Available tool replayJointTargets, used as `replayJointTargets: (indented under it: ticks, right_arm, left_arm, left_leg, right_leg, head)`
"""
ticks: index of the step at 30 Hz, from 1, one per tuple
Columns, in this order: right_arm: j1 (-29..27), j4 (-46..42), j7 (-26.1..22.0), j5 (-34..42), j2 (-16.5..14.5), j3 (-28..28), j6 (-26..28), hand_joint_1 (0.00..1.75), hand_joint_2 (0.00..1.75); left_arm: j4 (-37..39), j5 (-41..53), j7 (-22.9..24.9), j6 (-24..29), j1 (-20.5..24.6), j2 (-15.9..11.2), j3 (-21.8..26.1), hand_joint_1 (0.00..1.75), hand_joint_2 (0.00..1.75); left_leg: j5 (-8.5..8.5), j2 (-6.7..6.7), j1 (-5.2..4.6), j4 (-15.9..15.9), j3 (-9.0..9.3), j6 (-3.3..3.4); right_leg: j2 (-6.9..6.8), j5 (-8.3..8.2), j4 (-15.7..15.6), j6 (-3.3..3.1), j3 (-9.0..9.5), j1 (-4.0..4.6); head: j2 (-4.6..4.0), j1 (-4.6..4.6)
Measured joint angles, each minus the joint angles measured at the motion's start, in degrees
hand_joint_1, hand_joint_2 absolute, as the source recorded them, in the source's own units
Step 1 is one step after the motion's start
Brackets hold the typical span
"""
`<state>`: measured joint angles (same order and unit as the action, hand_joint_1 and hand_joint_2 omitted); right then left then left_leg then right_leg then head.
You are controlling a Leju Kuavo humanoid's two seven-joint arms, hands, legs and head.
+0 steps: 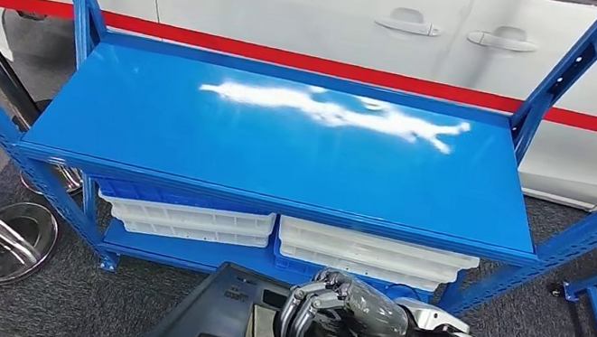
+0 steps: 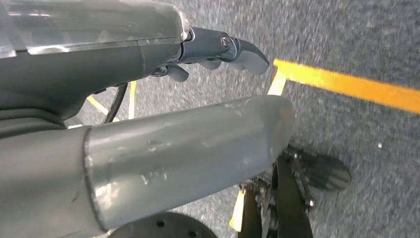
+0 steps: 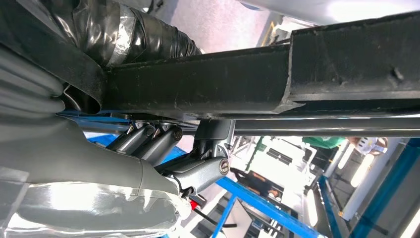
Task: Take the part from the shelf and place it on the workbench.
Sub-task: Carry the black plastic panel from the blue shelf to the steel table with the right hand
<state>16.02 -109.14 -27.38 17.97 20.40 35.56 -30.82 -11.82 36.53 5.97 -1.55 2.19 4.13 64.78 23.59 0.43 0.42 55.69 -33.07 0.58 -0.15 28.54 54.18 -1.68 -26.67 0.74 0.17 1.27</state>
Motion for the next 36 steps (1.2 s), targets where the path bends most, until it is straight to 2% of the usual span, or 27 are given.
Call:
replayJointTargets:
  ticks: [1,2,5,6,7,8,10,12,13,15,16,17,18,20,21,22,23,24,25,26,28,29,31,32,33,34,36]
  right_arm:
    - [0.06,-0.02,0.13,-0.01,0.07,0.0,0.0,1.69,1.75]
    - [0.16,-0.04,0.24,-0.02,0.14,0.0,0.01,1.69,1.75]
    - [0.35,-0.05,0.49,-0.16,0.23,0.0,0.19,1.69,1.75]
    - [0.35,-0.05,0.51,-0.28,0.26,0.0,0.35,1.69,1.75]
    - [0.35,-0.09,0.49,-0.44,0.35,0.0,0.57,1.69,1.75]
    - [0.33,-0.16,0.44,-0.61,0.5,-0.01,0.82,1.69,1.75]
    - [0.16,-0.66,0.09,-1.16,1.12,-0.25,1.31,1.69,1.75]
    - [-0.3,-1.5,-0.5,-1.84,2.04,-0.97,1.73,1.69,1.75]
    - [-0.57,-1.92,-0.78,-2.13,2.51,-1.44,1.87,1.69,1.75]
    - [-1.05,-2.6,-1.09,-2.5,3.27,-2.33,2.0,1.69,1.75]
    - [-1.26,-2.86,-1.17,-2.6,3.59,-2.74,2.03,1.69,1.75]
    - [-1.45,-3.09,-1.21,-2.64,3.86,-3.09,2.03,1.69,1.75]
    - [-1.62,-3.3,-1.24,-2.72,4.12,-3.43,2.01,1.69,1.75]
    - [-2.12,-3.61,-1.27,-3.2,4.43,-3.96,1.98,1.69,1.75]
    - [-2.51,-3.73,-1.26,-3.62,4.47,-4.09,1.98,1.69,1.75]
    - [-2.95,-3.8,-1.23,-4.09,4.48,-4.14,2.02,1.69,1.75]
    - [-3.33,-3.85,-1.19,-4.47,4.48,-4.13,2.07,1.69,1.75]
    - [-3.6,-3.86,-1.16,-4.75,4.47,-4.1,2.11,1.69,1.75]
    - [-3.74,-3.86,-1.15,-4.96,4.46,-4.08,2.14,1.69,1.75]
    - [-3.77,-3.91,-1.14,-5.09,4.46,-4.04,2.16,1.69,1.75]
    - [-3.7,-4.02,-1.13,-5.31,4.42,-3.94,2.19,1.69,1.75]
    - [-3.63,-4.07,-1.12,-5.37,4.38,-3.89,2.2,1.69,1.75]
    - [-3.49,-4.08,-1.11,-5.43,4.2,-3.74,2.24,1.69,1.75]
    - [-3.42,-4.07,-1.09,-5.44,4.05,-3.65,2.25,1.69,1.75]
    - [-3.36,-4.06,-1.07,-5.46,3.86,-3.55,2.26,1.69,1.75]
    - [-3.31,-4.04,-1.05,-5.47,3.67,-3.45,2.27,1.69,1.75]
    - [-3.27,-4.01,-1.0,-5.49,3.42,-3.25,2.29,1.69,1.75]
  left_arm:
    - [-0.01,-0.01,-0.15,0.0,-0.03,0.02,0.13,0.0,0.0]
    - [0.0,-0.01,-0.27,-0.02,-0.07,0.03,0.25,0.0,0.0]
    - [0.01,0.04,-0.67,-0.15,-0.14,0.02,0.49,0.0,0.0]
    - [0.0,0.08,-0.87,-0.24,-0.16,0.0,0.52,0.0,0.0]
    - [-0.01,0.13,-1.08,-0.37,-0.17,-0.05,0.55,0.0,0.0]
    - [-0.01,0.16,-1.24,-0.49,-0.17,-0.1,0.58,0.0,0.0]
    - [-0.01,0.23,-1.47,-0.69,-0.17,-0.28,0.66,0.0,0.0]
    - [-0.01,0.38,-1.62,-0.79,-0.17,-0.51,0.75,0.0,0.0]
    - [-0.01,0.48,-1.69,-0.81,-0.19,-0.63,0.8,0.0,0.0]
    - [0.0,0.7,-1.83,-0.84,-0.29,-0.83,0.84,0.0,0.0]
    - [0.0,0.78,-1.9,-0.88,-0.31,-0.89,0.85,0.0,0.0]
    - [0.0,0.91,-1.98,-0.94,-0.32,-0.92,0.85,0.0,0.0]
    - [0.0,1.1,-2.09,-1.01,-0.34,-0.96,0.85,0.0,0.0]
    - [-0.01,1.57,-2.31,-1.18,-0.33,-1.08,0.85,0.0,0.0]
    - [-0.01,1.74,-2.39,-1.26,-0.35,-1.16,0.85,0.0,0.0]
    - [-0.01,1.86,-2.45,-1.34,-0.35,-1.22,0.85,0.0,0.0]
    - [-0.01,1.9,-2.48,-1.4,-0.35,-1.27,0.85,0.0,0.0]
    - [-0.01,1.93,-2.52,-1.47,-0.36,-1.3,0.85,0.0,0.0]
    - [-0.01,1.95,-2.56,-1.54,-0.35,-1.32,0.85,0.0,0.0]
    - [-0.01,1.96,-2.63,-1.63,-0.34,-1.32,0.85,0.0,0.0]
    - [-0.01,1.96,-2.86,-1.8,-0.3,-1.39,0.85,0.0,0.0]
    - [-0.01,1.96,-3.04,-1.89,-0.29,-1.45,0.85,0.0,0.0]
    - [0.0,1.96,-3.32,-2.02,-0.34,-1.6,0.85,0.0,0.0]
    - [0.0,1.96,-3.39,-2.06,-0.37,-1.67,0.85,0.0,0.0]
    - [0.0,1.96,-3.42,-2.08,-0.42,-1.76,0.85,0.0,0.0]
    - [0.0,1.97,-3.44,-2.09,-0.42,-1.87,0.85,0.0,0.0]
    - [-0.01,1.98,-3.45,-2.1,-0.42,-2.09,0.85,0.0,0.0]
  left_leg:
    - [0.78,-0.05,-0.03,0.6,-0.4,-0.31]
    - [2.45,-0.12,-0.04,2.15,-1.05,-0.58]
    - [9.92,-0.21,0.26,12.37,-4.25,-1.28]
    - [10.96,-0.2,0.34,15.42,-4.87,-1.5]
    - [10.66,-0.2,0.36,16.82,-4.7,-1.67]
    - [9.37,-0.2,0.37,16.4,-3.69,-1.76]
    - [6.11,-0.24,0.37,9.85,1.21,-1.61]
    - [5.38,-0.41,0.2,2.21,6.13,-1.12]
    - [5.75,-0.49,0.08,0.22,7.23,-0.9]
    - [5.78,-0.51,0.09,-0.9,7.16,-0.31]
    - [5.39,-0.39,0.2,-1.06,6.75,0.16]
    - [4.91,-0.26,0.36,-1.22,6.26,0.74]
    - [4.34,-0.1,0.49,-1.32,5.62,1.29]
    - [3.41,0.09,0.38,-0.94,4.18,1.82]
    - [2.97,0.14,0.34,-0.65,3.35,1.85]
    - [2.59,0.18,0.32,-0.35,2.55,1.81]
    - [2.22,0.19,0.31,-0.06,1.78,1.71]
    - [1.87,0.2,0.32,0.19,1.1,1.57]
    - [1.51,0.2,0.34,0.35,0.56,1.37]
    - [1.16,0.19,0.32,0.45,0.14,1.11]
    - [0.31,0.17,0.38,0.39,-0.32,0.4]
    - [-0.15,0.16,0.44,0.32,-0.5,0.0]
    - [-0.7,0.08,0.51,0.32,-0.91,-0.77]
    - [0.19,0.02,0.52,0.96,-1.39,-1.07]
    - [2.12,-0.04,0.51,2.6,-2.09,-1.28]
    - [4.95,-0.08,0.58,5.41,-3.07,-1.42]
    - [10.01,-0.09,0.59,12.88,-4.99,-1.64]
  right_leg:
    - [-0.11,-0.48,-0.22,-0.08,-0.31,-0.2]
    - [-0.24,-1.01,-0.37,-0.27,-0.75,-0.43]
    - [-0.4,-2.18,0.29,-0.72,-2.88,-0.54]
    - [-0.42,-2.48,0.71,-0.67,-3.74,-0.52]
    - [-0.43,-2.79,1.12,-0.57,-4.58,-0.54]
    - [-0.43,-3.09,1.49,-0.44,-5.33,-0.59]
    - [-0.42,-3.69,1.92,-0.04,-6.38,-0.66]
    - [-0.44,-4.28,2.21,0.51,-6.97,-0.59]
    - [-0.46,-4.63,2.3,0.81,-7.21,-0.56]
    - [-0.46,-5.4,2.36,1.45,-7.72,-0.49]
    - [-0.36,-5.03,2.71,1.8,-8.11,-0.52]
    - [-0.24,-3.82,3.64,2.11,-8.63,-0.54]
    - [-0.12,-1.52,5.71,2.41,-9.43,-0.61]
    - [-0.01,4.05,12.56,2.83,-11.34,-0.93]
    - [-0.01,5.68,16.08,2.99,-12.03,-1.09]
    - [-0.01,5.84,18.28,3.1,-12.08,-1.24]
    - [-0.01,4.76,18.72,3.16,-11.33,-1.38]
    - [-0.01,3.06,17.47,3.17,-9.8,-1.49]
    - [-0.01,1.47,14.17,3.07,-7.21,-1.58]
    - [0.01,0.73,9.94,2.89,-4.25,-1.49]
    - [0.07,1.0,2.61,2.32,0.34,-1.14]
    - [0.1,1.4,1.06,2.06,1.06,-0.91]
    - [-0.06,0.87,0.44,1.39,0.58,-0.91]
    - [-0.17,0.33,0.32,0.93,0.07,-1.03]
    - [-0.3,-0.3,0.23,0.43,-0.56,-1.16]
    - [-0.42,-0.87,0.32,0.04,-1.32,-1.23]
    - [-0.48,-1.85,0.84,-0.38,-3.08,-0.98]
  head:
    - [0.0,0.01]
    - [0.0,0.01]
    - [0.0,0.02]
    - [0.0,0.02]
    - [0.0,0.02]
    - [0.0,0.02]
    - [0.0,0.02]
    - [0.0,0.01]
    - [0.0,0.01]
    - [0.01,0.0]
    - [0.01,-0.02]
    - [0.01,-0.04]
    - [0.01,-0.07]
    - [0.0,-0.1]
    - [0.0,-0.1]
    - [0.0,-0.1]
    - [0.0,-0.1]
    - [0.0,-0.1]
    - [0.0,-0.09]
    - [0.0,-0.09]
    - [0.0,-0.08]
    - [0.0,-0.08]
    - [0.0,-0.09]
    - [0.0,-0.07]
    - [0.0,-0.05]
    - [0.0,-0.03]
    - [0.0,-0.03]
